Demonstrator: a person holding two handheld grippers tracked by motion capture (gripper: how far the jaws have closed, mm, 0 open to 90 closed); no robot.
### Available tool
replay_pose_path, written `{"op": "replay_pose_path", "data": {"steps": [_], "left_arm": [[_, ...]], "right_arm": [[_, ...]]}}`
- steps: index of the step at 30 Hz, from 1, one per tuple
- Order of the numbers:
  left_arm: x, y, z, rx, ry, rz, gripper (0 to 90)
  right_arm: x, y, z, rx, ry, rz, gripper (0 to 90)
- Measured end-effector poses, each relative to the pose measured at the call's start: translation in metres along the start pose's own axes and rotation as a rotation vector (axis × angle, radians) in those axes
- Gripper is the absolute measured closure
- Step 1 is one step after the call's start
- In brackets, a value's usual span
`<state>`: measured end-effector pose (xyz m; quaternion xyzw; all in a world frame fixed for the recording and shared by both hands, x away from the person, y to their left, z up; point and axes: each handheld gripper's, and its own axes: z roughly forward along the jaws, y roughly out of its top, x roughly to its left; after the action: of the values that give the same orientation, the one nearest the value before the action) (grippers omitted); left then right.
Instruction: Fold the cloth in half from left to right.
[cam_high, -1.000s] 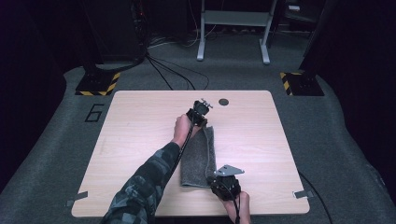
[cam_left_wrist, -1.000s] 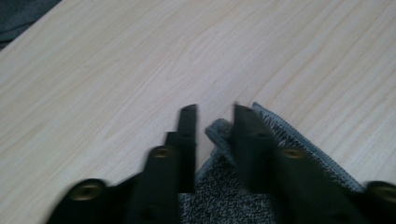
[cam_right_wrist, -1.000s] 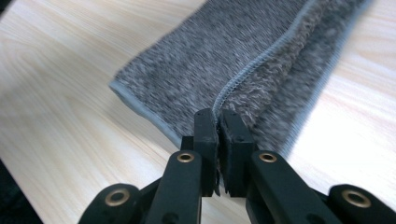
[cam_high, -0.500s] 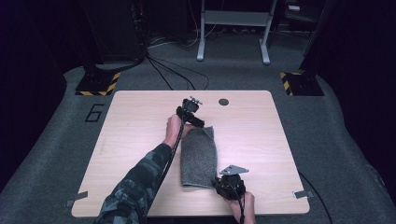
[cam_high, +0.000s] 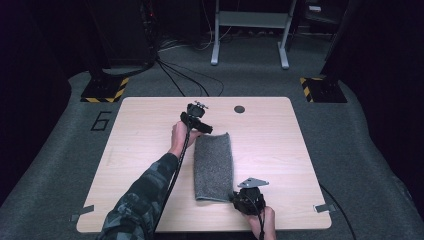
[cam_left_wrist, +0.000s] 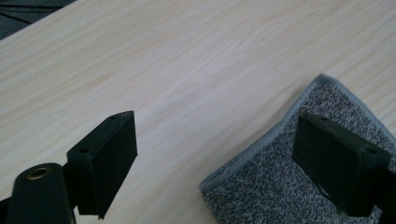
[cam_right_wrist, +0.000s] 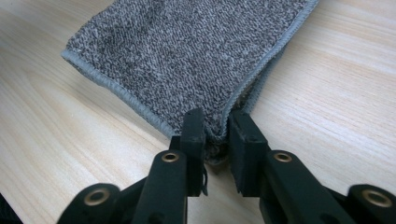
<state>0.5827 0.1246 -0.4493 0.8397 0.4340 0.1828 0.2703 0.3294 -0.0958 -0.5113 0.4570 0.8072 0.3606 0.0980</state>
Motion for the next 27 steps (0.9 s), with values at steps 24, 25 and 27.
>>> {"op": "replay_pose_path", "data": {"steps": [24, 25, 27], "left_arm": [[0.024, -0.05, 0.017, 0.059, 0.078, -0.029, 14.5], [0.023, -0.05, 0.014, 0.052, 0.076, -0.03, 14.5], [0.022, -0.051, 0.007, 0.038, 0.063, -0.031, 14.3]], "right_arm": [[-0.013, -0.001, -0.007, -0.017, 0.011, 0.054, 44.8], [-0.017, 0.0, -0.01, -0.043, 0.015, 0.051, 41.2], [-0.021, 0.003, -0.016, -0.062, 0.019, 0.062, 36.6]]}}
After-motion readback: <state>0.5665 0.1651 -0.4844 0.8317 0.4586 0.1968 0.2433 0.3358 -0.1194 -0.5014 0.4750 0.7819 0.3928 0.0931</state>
